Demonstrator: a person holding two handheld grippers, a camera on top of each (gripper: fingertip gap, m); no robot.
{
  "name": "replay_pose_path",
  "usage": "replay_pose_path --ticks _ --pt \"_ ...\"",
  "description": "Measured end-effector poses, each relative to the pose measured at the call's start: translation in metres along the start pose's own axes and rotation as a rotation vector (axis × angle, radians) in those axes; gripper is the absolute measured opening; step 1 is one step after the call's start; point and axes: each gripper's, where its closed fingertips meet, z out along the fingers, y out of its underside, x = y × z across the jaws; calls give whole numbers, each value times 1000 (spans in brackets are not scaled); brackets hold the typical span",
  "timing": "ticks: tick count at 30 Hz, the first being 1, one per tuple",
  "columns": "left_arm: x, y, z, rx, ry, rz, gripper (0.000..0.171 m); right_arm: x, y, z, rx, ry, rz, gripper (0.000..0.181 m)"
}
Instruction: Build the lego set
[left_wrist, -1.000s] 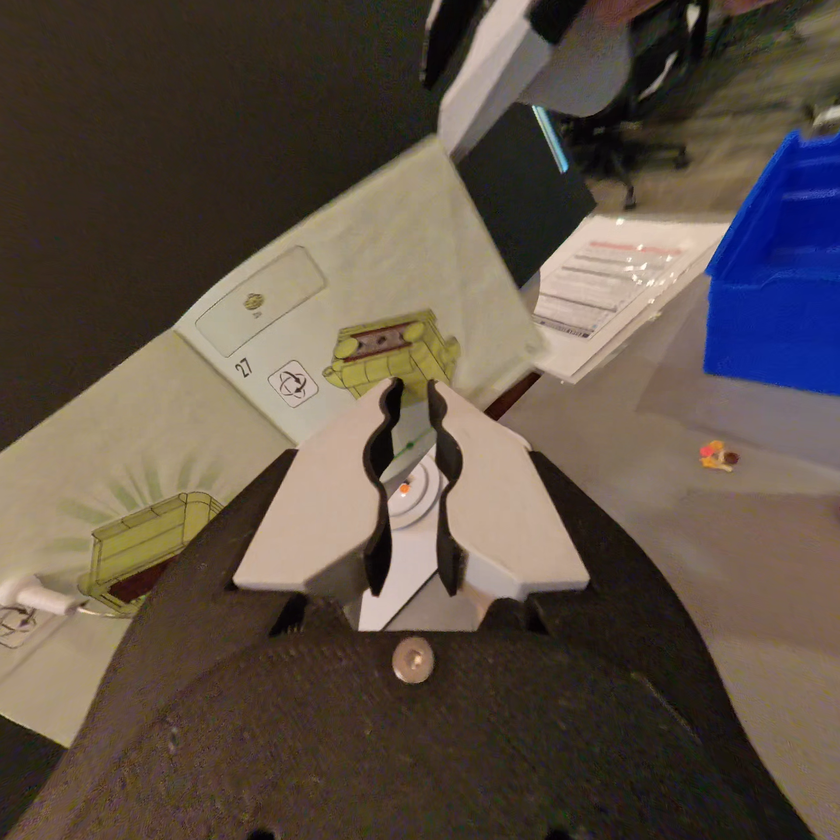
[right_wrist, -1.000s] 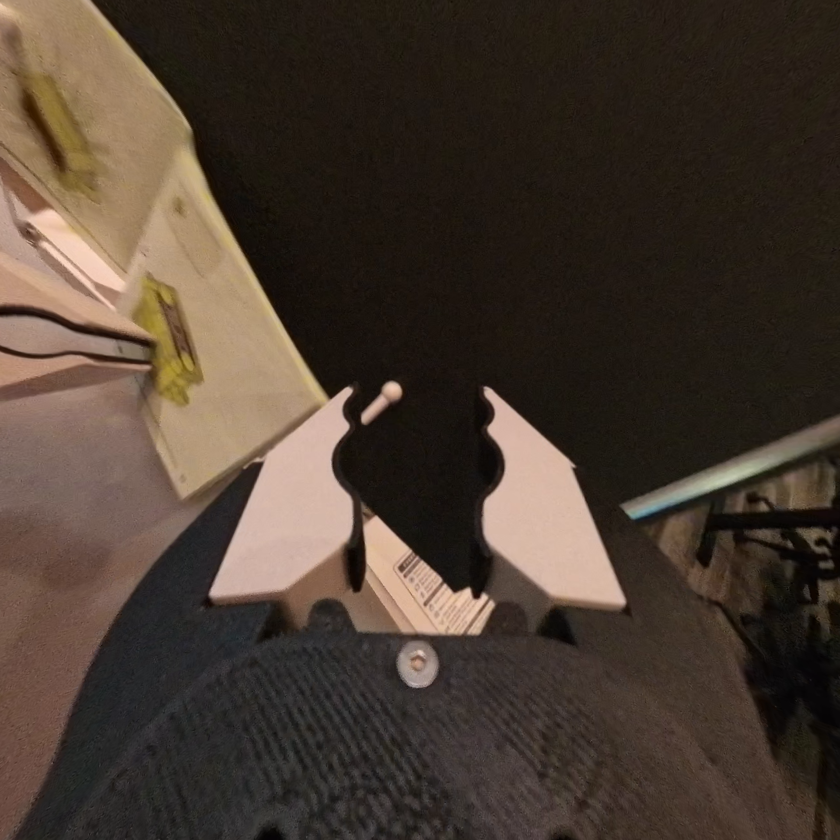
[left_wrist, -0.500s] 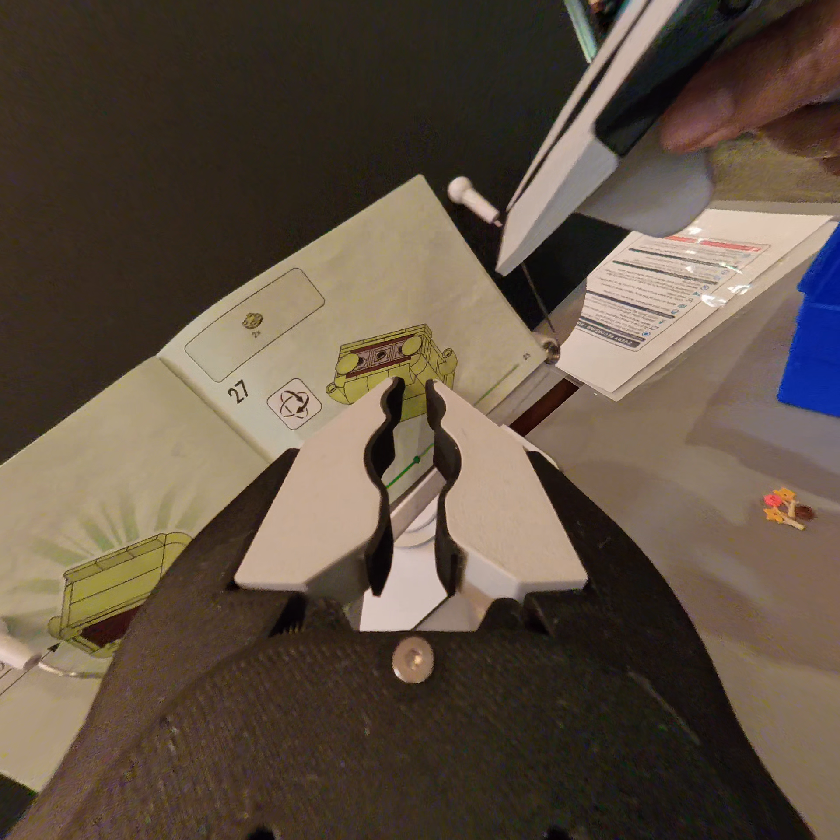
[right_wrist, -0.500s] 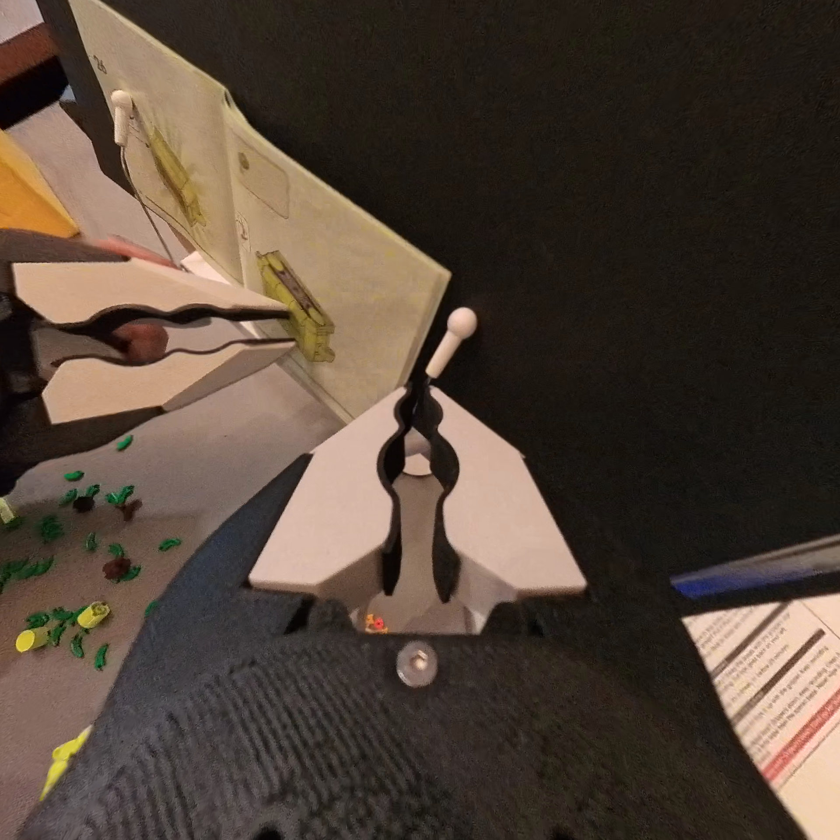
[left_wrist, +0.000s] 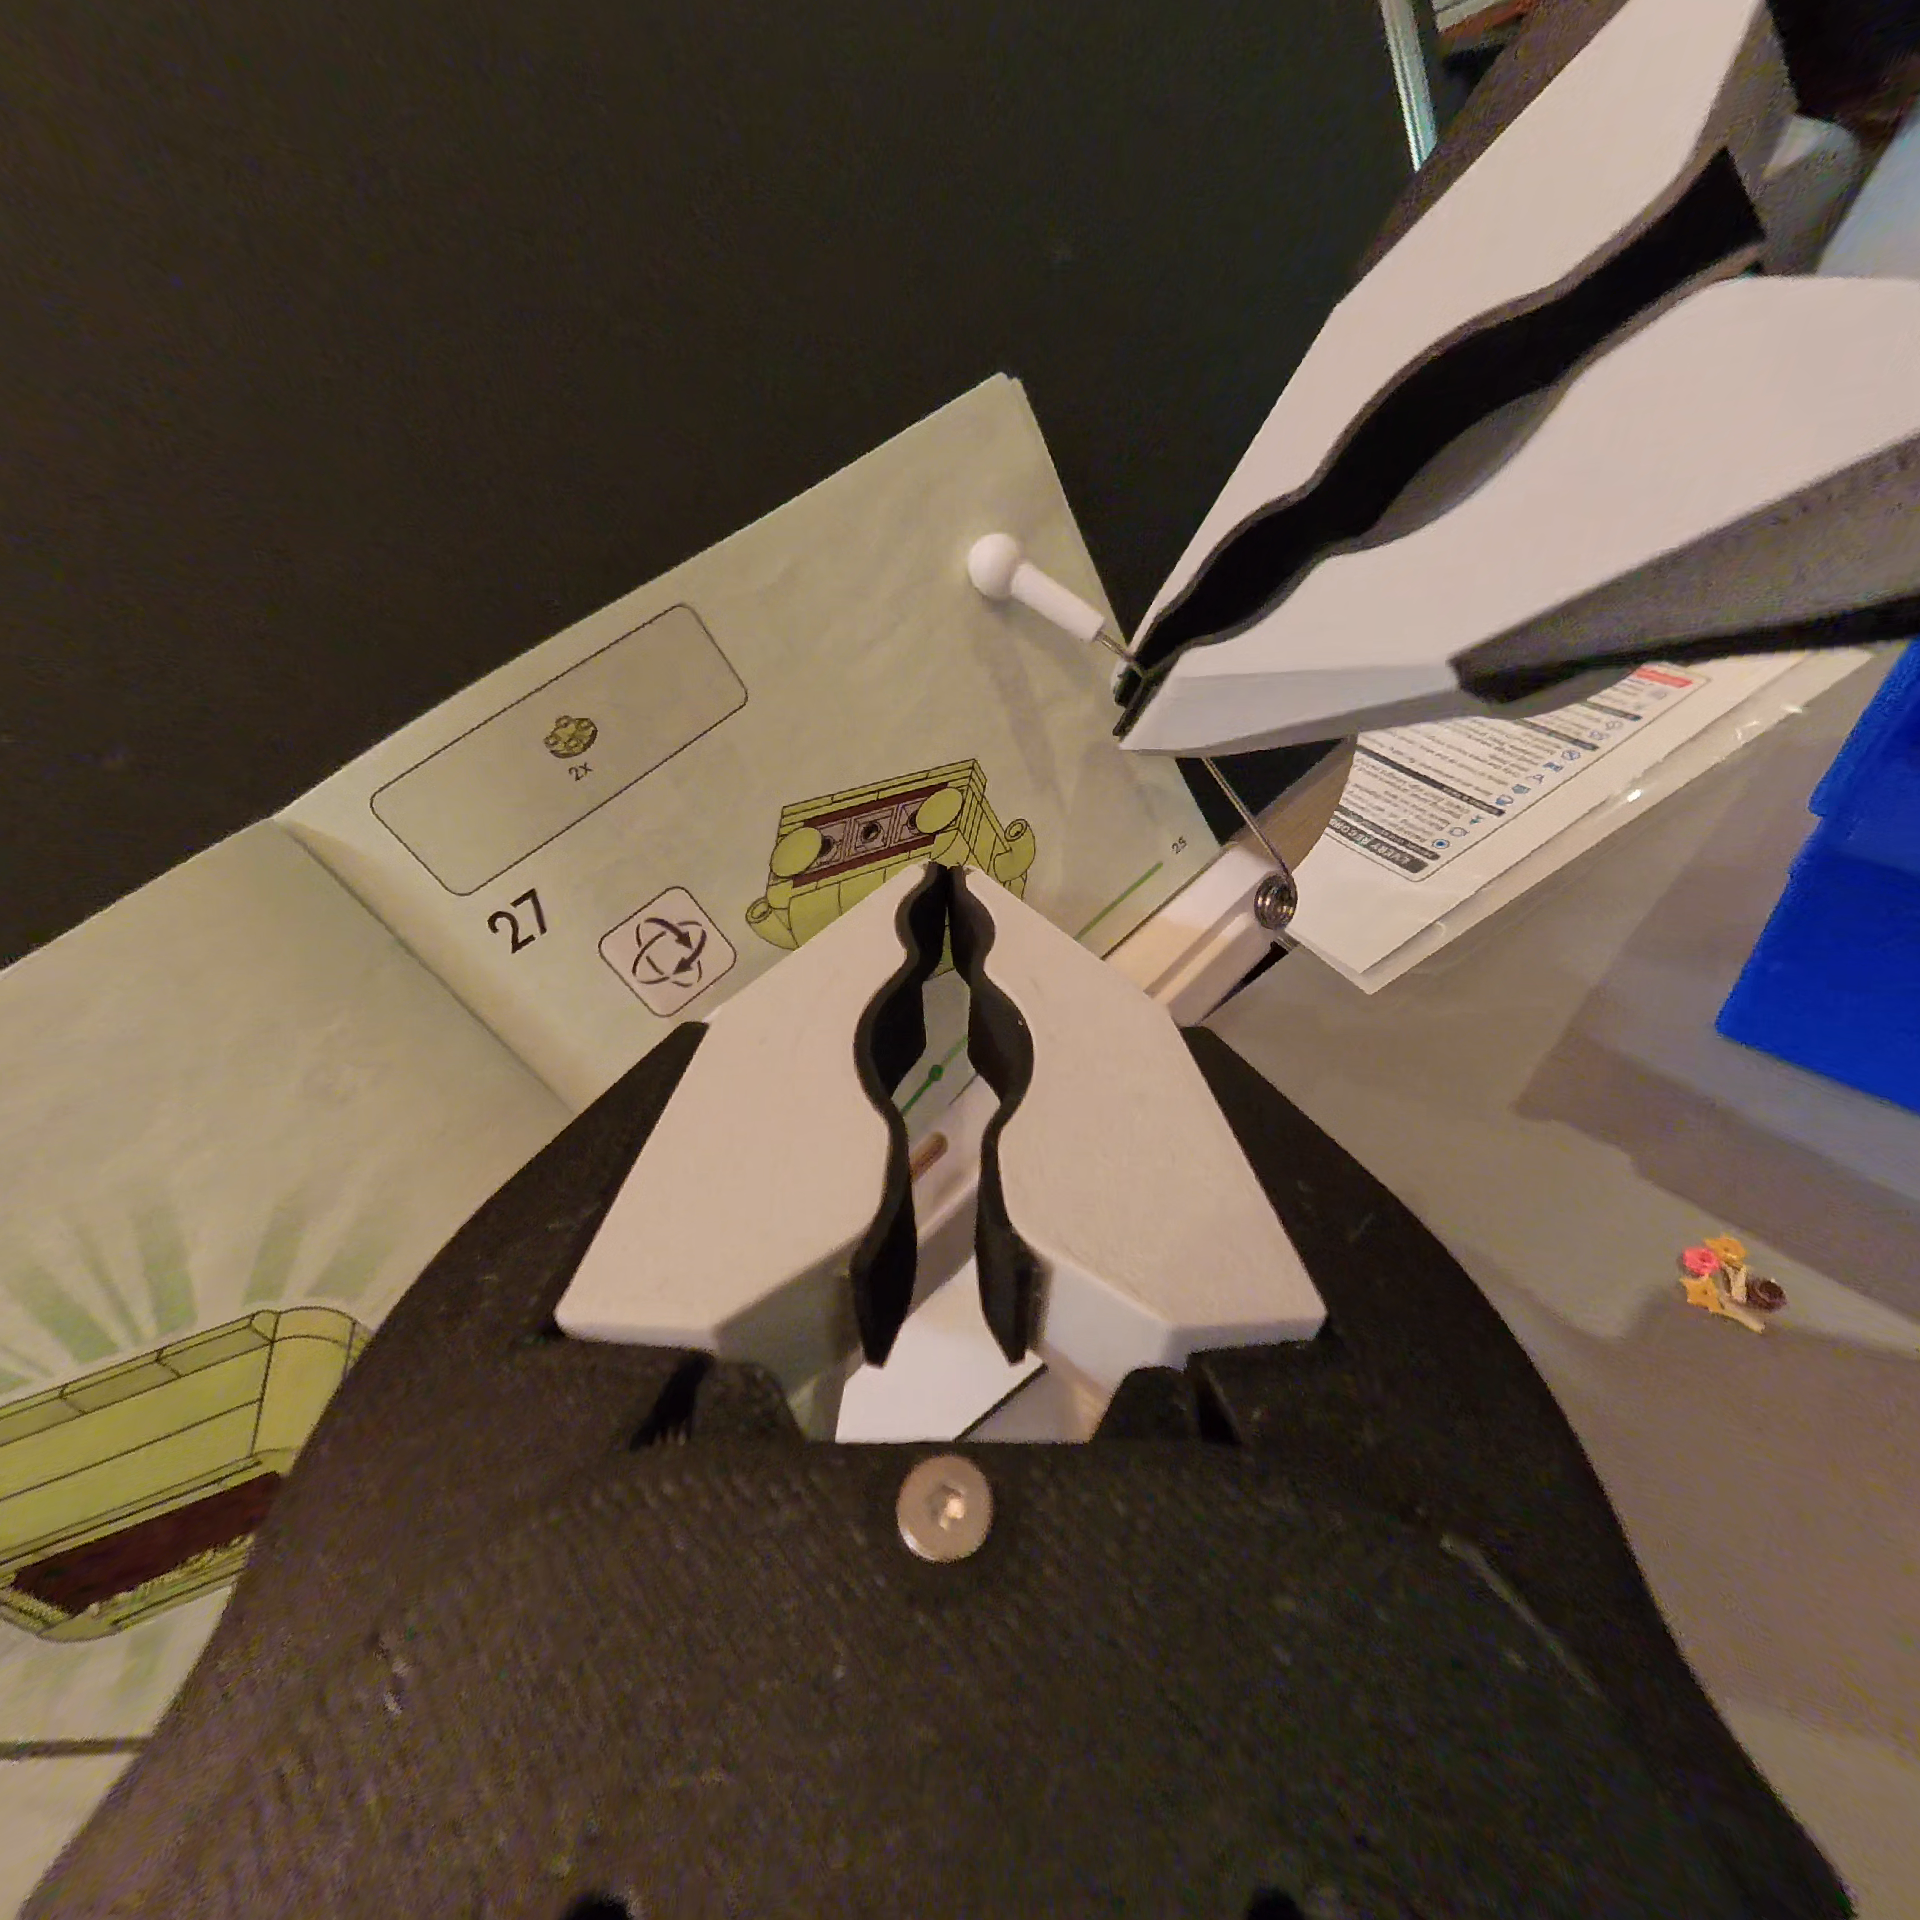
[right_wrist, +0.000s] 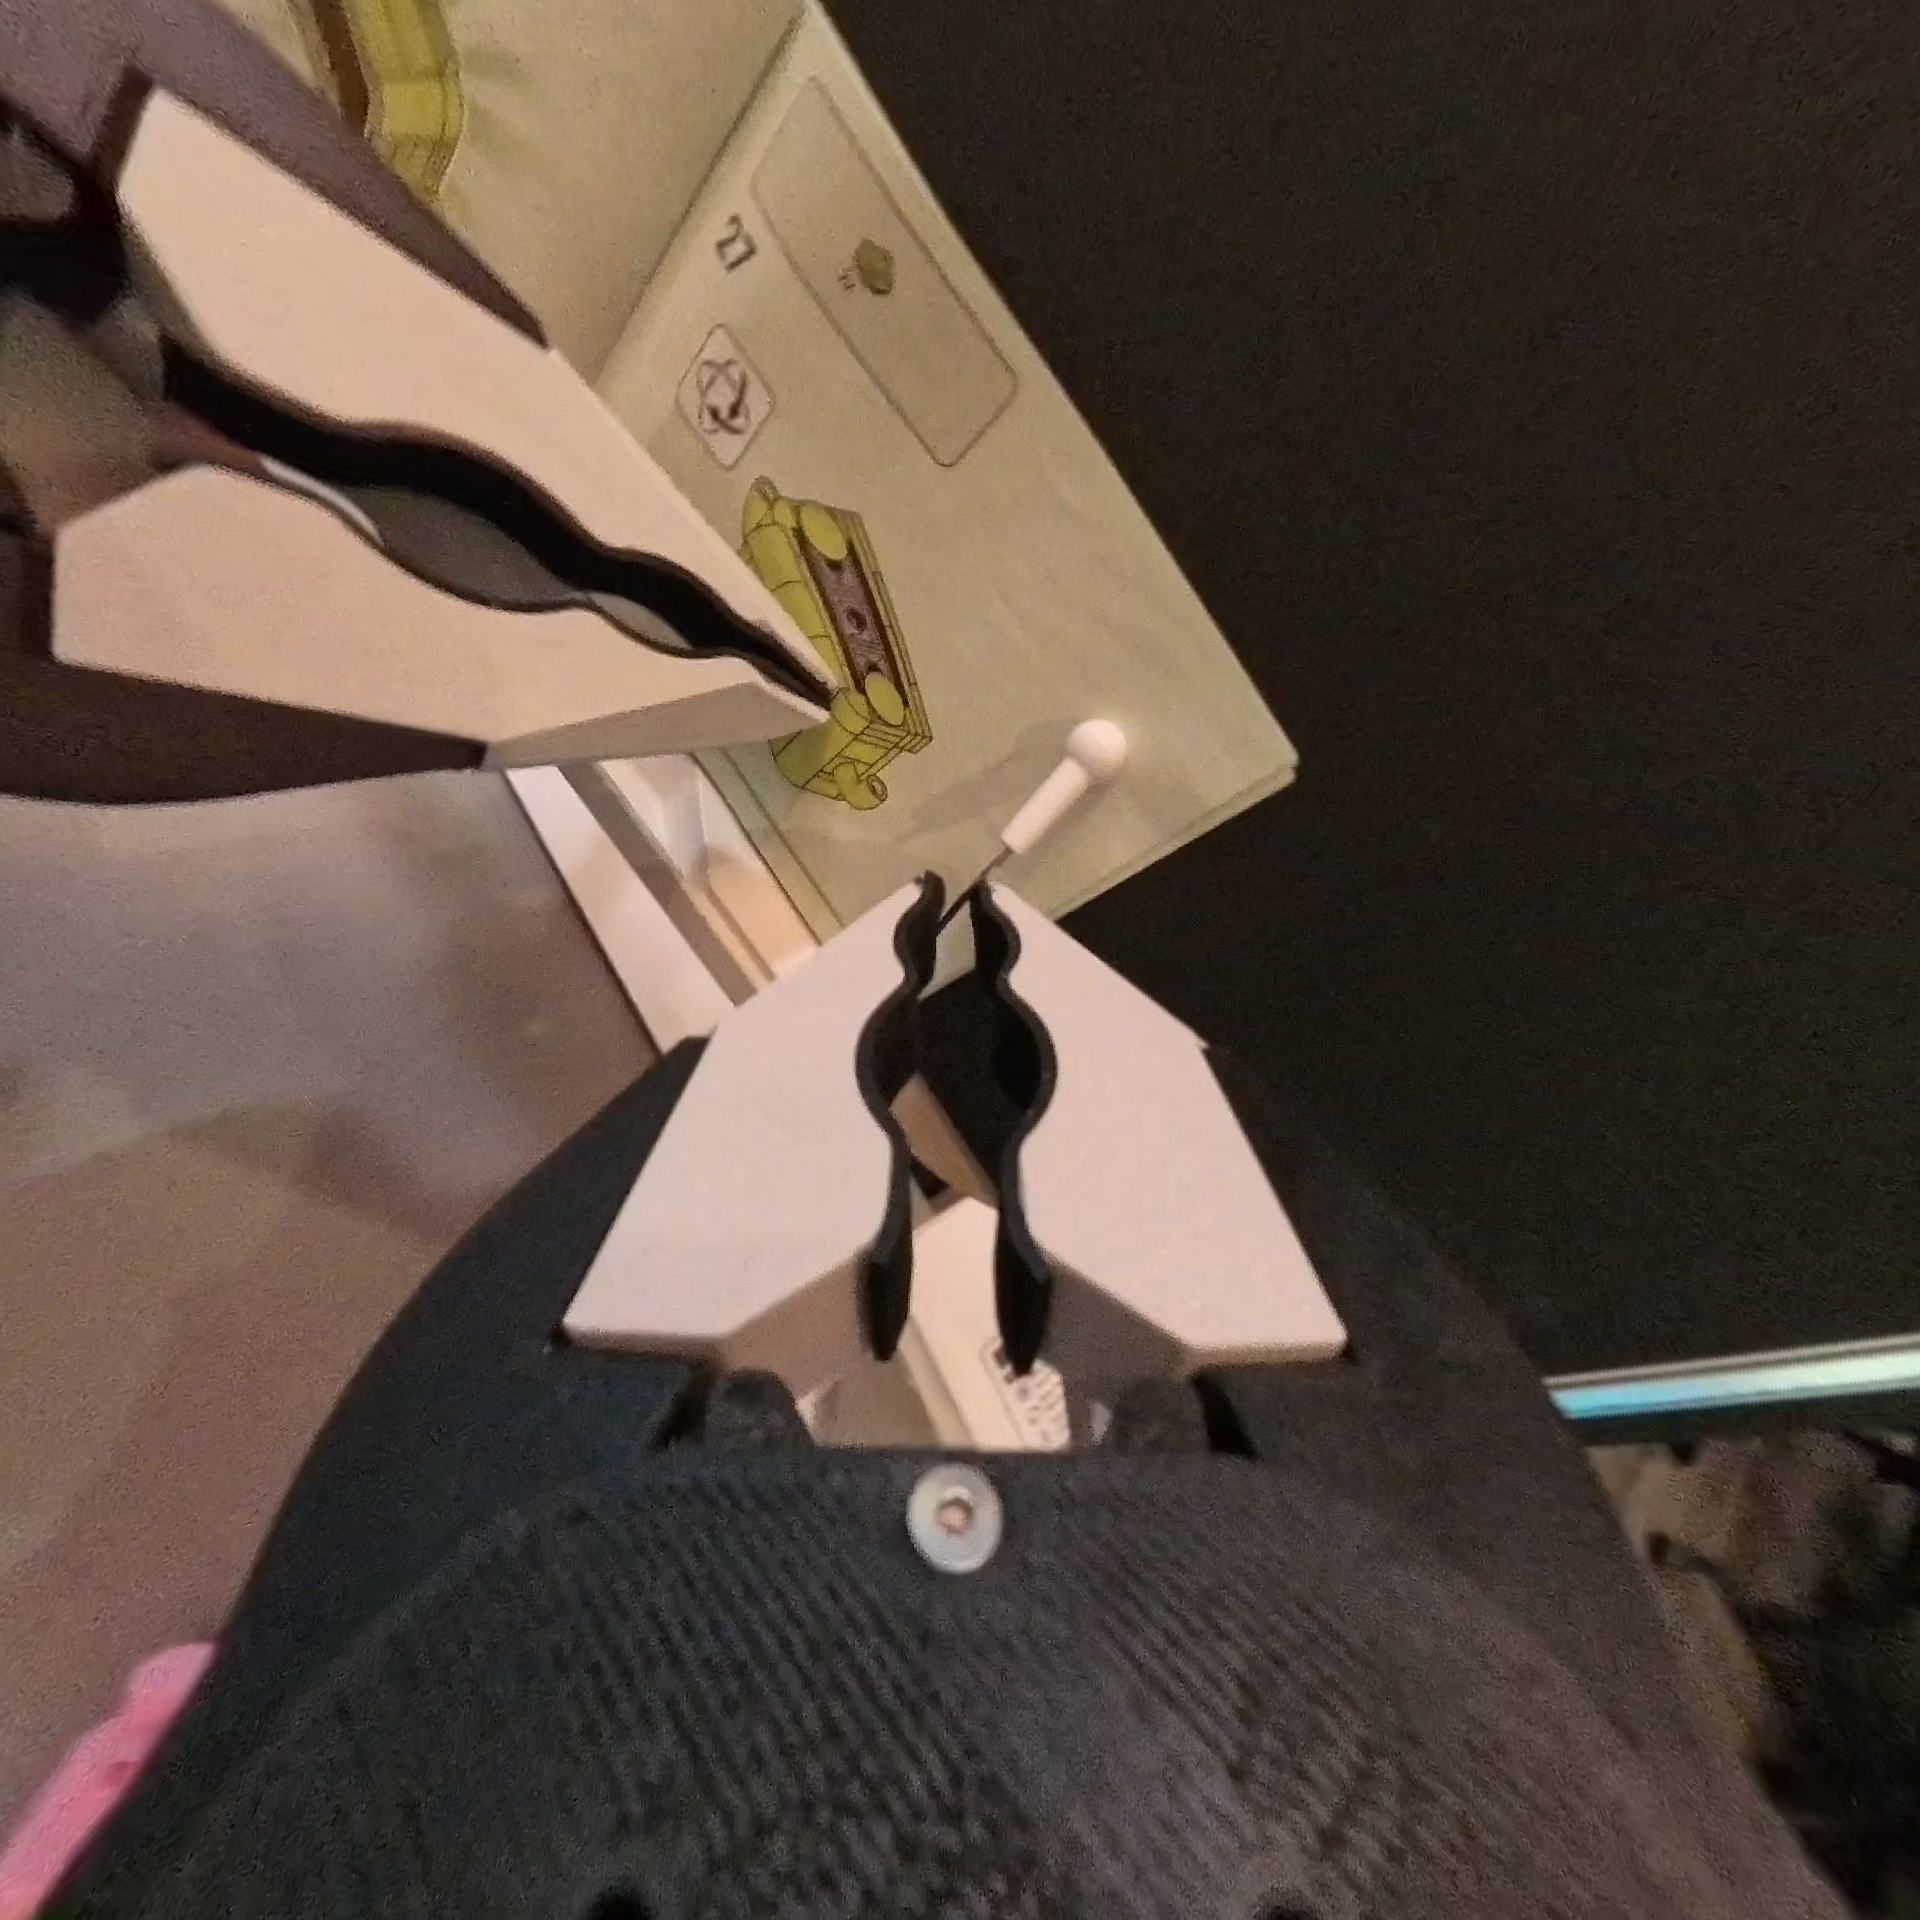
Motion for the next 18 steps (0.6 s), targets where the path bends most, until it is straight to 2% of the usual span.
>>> replay_pose_path --ticks 2,5,7,11,14,15,16,18 --pt "1 -1 -7 13 4 0 0 1 2 -2 -2 -6 70 4" --pt "2 -3 -25 38 21 -14 2 -1 6 -9 -3 7 69 7" --pt "3 -2 -44 45 29 -40 4 -5 7 -21 -10 10 68 24" --pt "21 4 -99 30 151 -158 19 -32 -6 -67 39 -38 167 35" --pt "32 13 -148 40 186 -229 31 -70 -21 -113 125 -73 216 39" --pt "25 18 -161 39 127 -240 30 -85 -25 -127 159 -73 219 40" --pt "11 24 -173 33 15 -241 21 -100 -28 -141 192 -57 213 41" --pt "-11 29 -196 47 -173 -216 12 -124 -29 -165 253 20 194 42"
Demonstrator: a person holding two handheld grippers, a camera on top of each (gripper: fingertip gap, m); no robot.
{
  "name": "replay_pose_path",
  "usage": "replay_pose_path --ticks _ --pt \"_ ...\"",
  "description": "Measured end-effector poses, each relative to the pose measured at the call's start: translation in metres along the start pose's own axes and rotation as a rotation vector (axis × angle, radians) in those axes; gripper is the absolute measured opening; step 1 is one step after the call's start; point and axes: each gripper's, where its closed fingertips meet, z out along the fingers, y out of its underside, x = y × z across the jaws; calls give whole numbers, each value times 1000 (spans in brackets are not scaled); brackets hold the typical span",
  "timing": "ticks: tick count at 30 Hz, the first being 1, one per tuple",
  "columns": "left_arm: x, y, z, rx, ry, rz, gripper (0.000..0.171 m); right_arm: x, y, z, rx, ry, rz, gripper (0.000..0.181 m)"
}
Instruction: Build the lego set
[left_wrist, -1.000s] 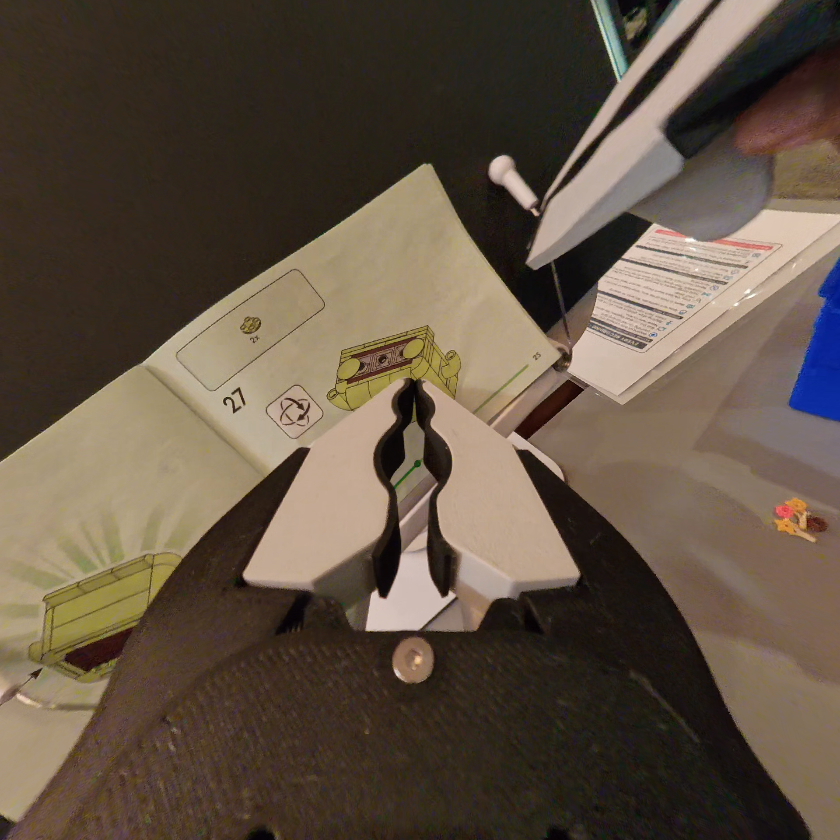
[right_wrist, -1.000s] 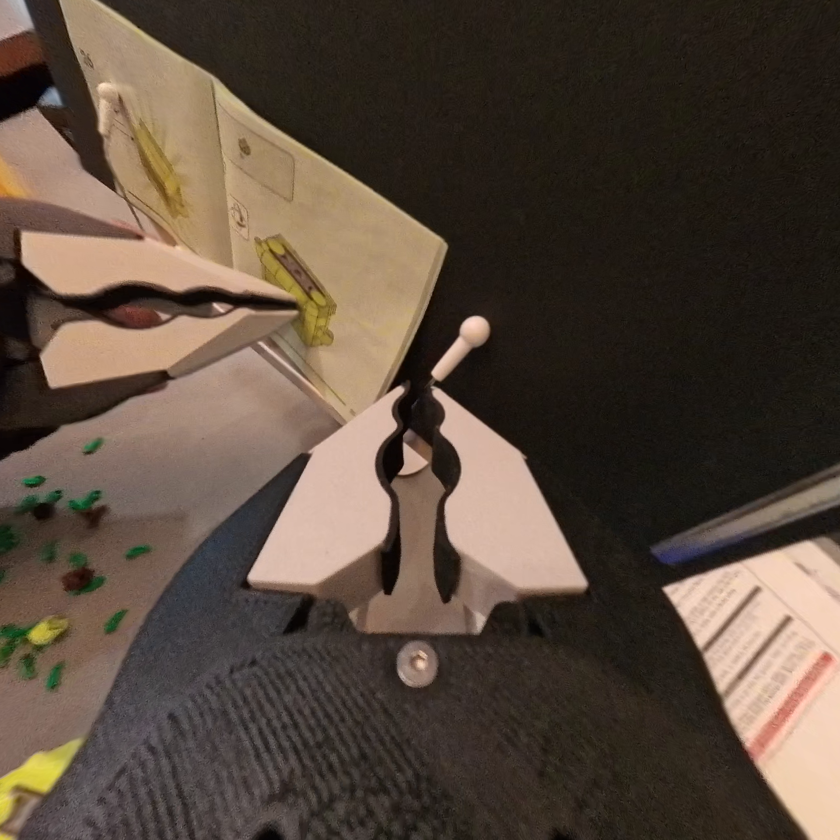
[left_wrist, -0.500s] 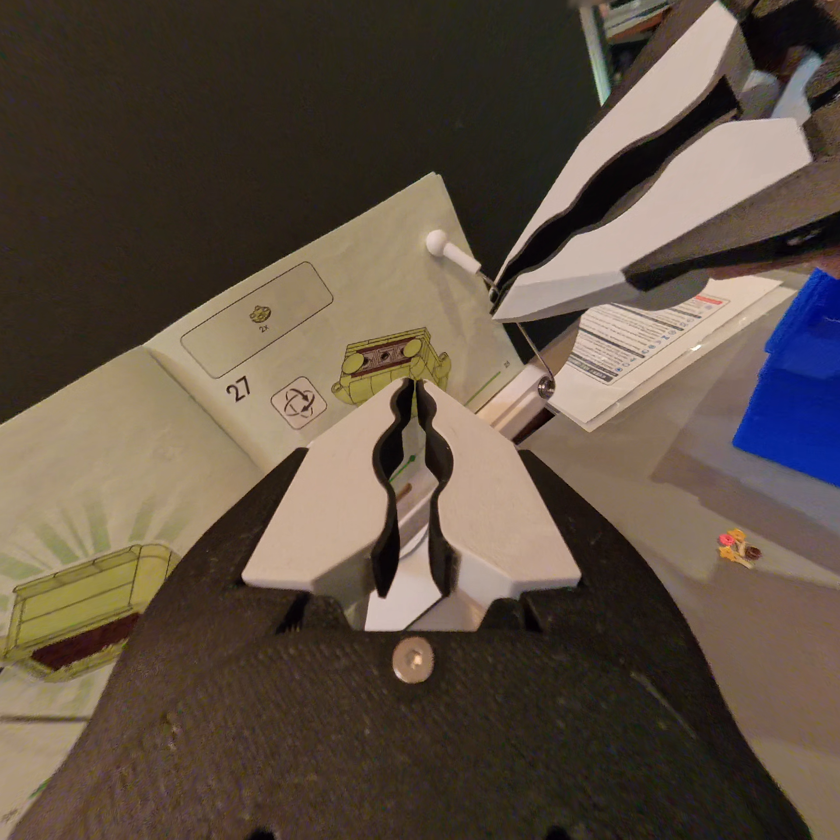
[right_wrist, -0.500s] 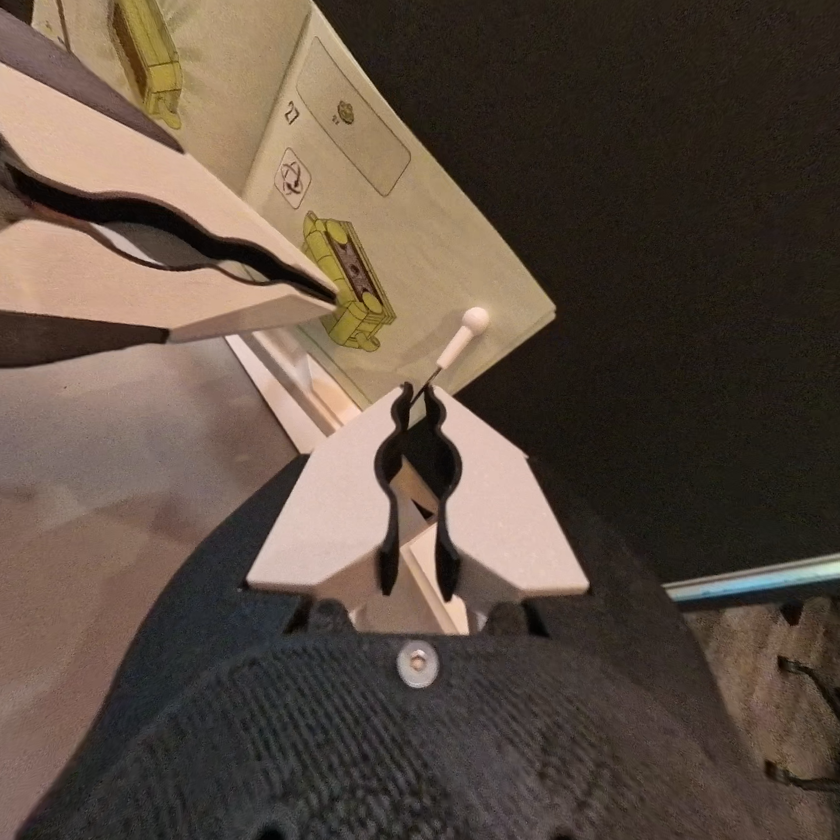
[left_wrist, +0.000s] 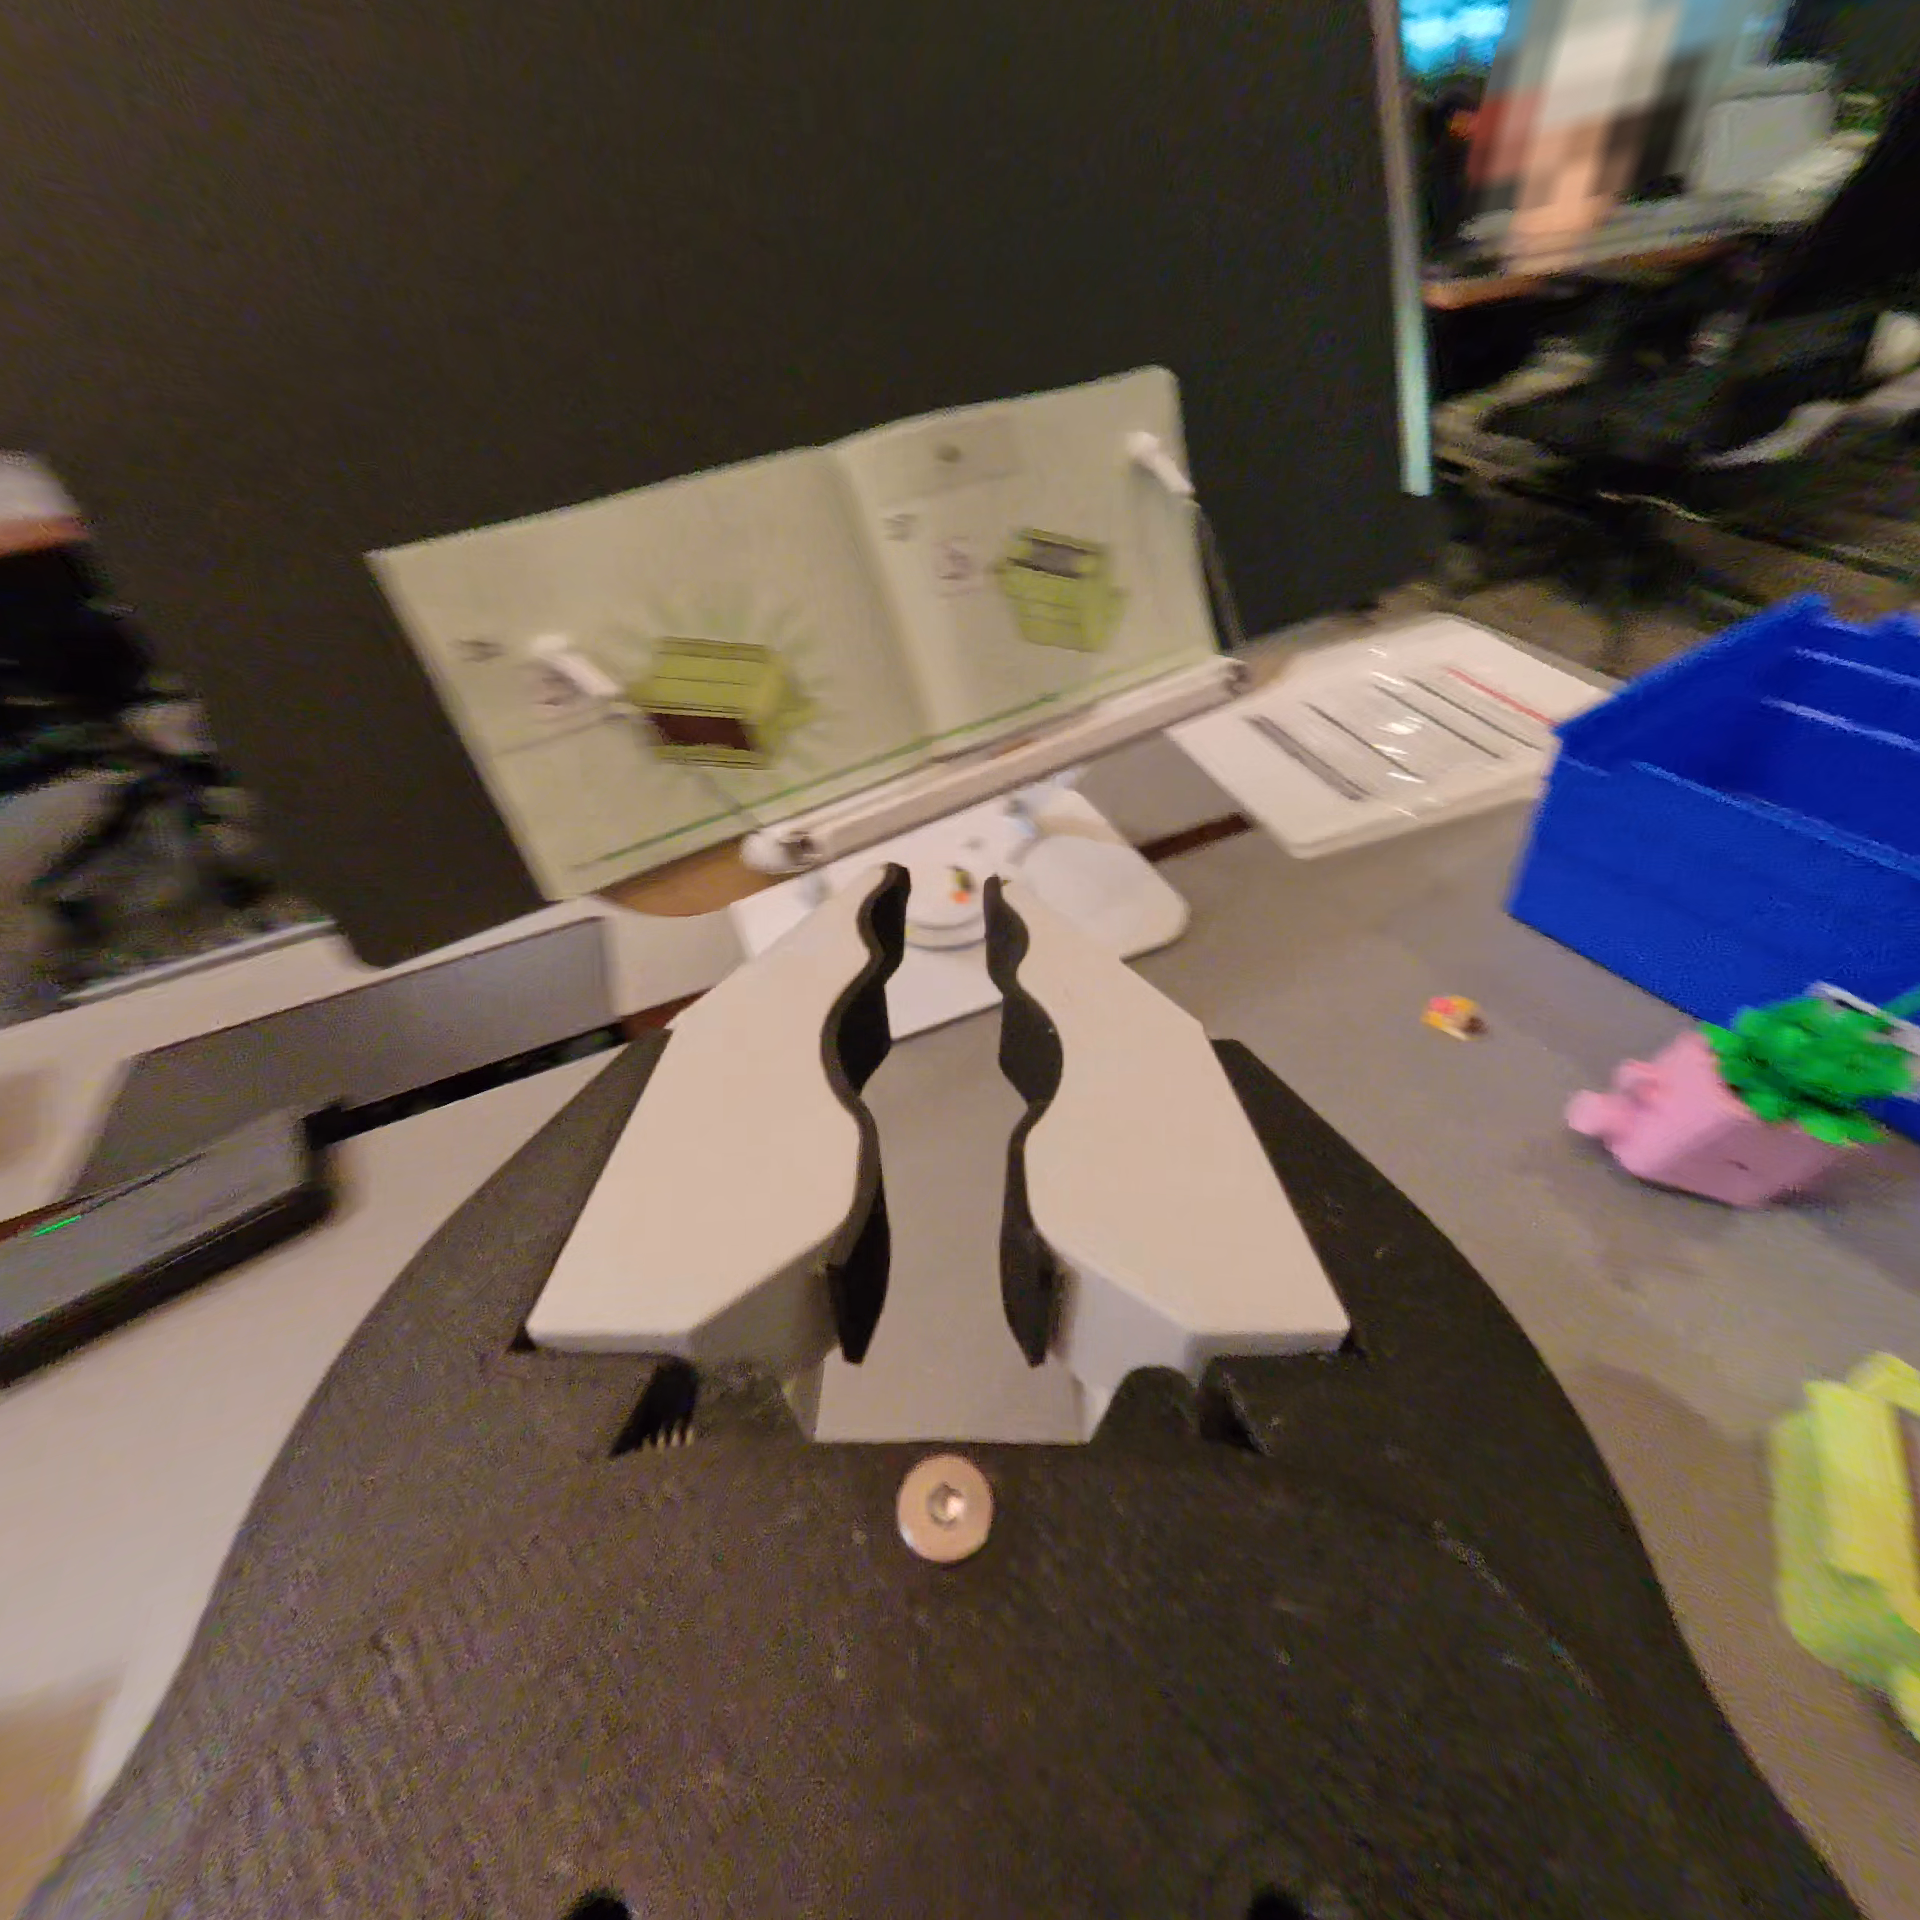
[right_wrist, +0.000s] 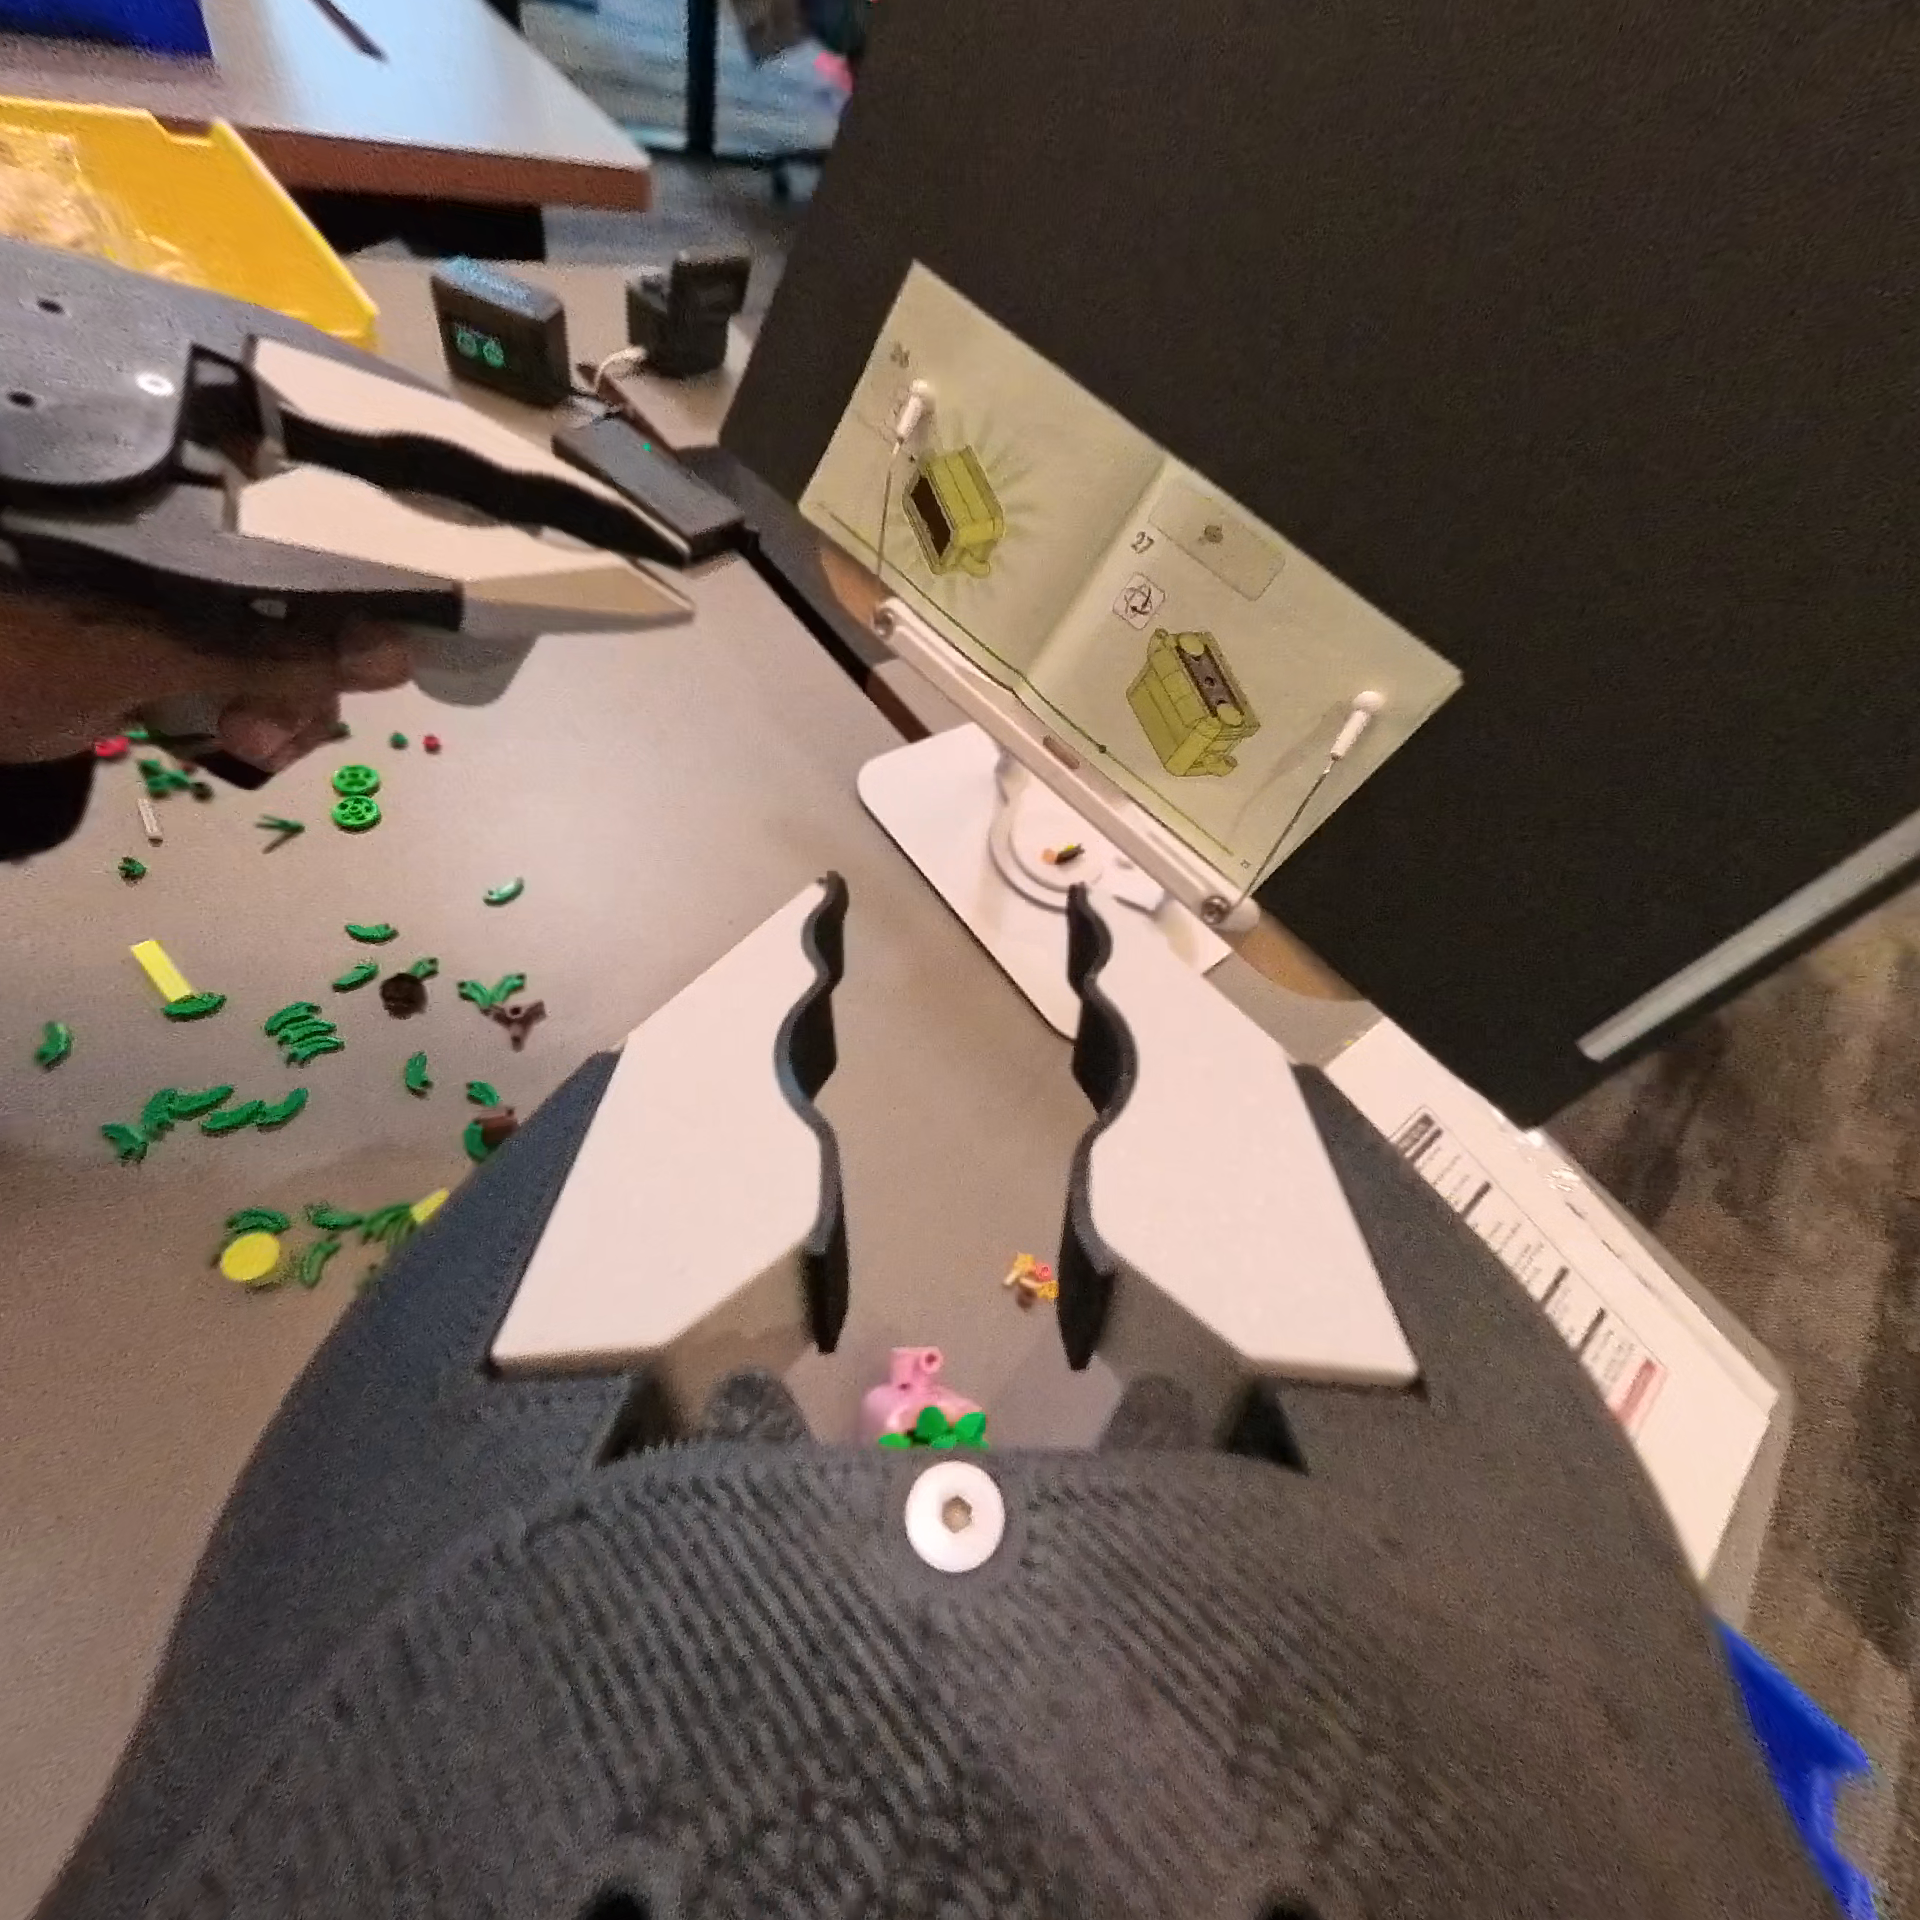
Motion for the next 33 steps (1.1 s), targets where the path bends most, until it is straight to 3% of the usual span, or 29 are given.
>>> replay_pose_path --ticks 2,3,5,7,9,10,11,13,16,17,18,22,25,29,33 --pt "-11 -8 -20 67 -102 10 0 -18 6 -21 42 91 -8 42" --pt "-6 -12 -29 102 -82 19 0 -23 13 -31 51 155 10 37" --pt "8 -10 -47 115 -10 -82 0 -27 27 -56 71 299 78 0" --pt "35 2 -63 73 113 -163 0 -46 38 -77 107 321 160 0" --pt "53 18 -77 56 129 -120 0 -72 51 -89 127 310 232 0" --pt "62 28 -82 33 127 -124 8 -83 58 -94 136 310 246 0" --pt "85 40 -88 -14 232 -129 27 -91 64 -97 146 326 244 0" --pt "129 54 -109 -81 473 -185 43 -106 75 -103 159 346 221 0" --pt "130 48 -123 -5 424 -208 27 -134 89 -107 99 309 230 0" --pt "121 40 -126 44 354 -195 6 -139 91 -112 82 316 224 0" --pt "114 29 -131 95 303 -191 0 -141 91 -119 78 333 212 0" --pt "147 4 -166 131 530 -214 0 -159 79 -143 165 280 172 0" --pt "140 1 -172 197 482 -363 0 -151 89 -144 214 278 289 0" --pt "118 62 -141 8 310 -322 0 -136 133 -119 198 269 464 0" --pt "99 95 -121 -31 253 -196 0 -133 174 -76 61 208 505 43"
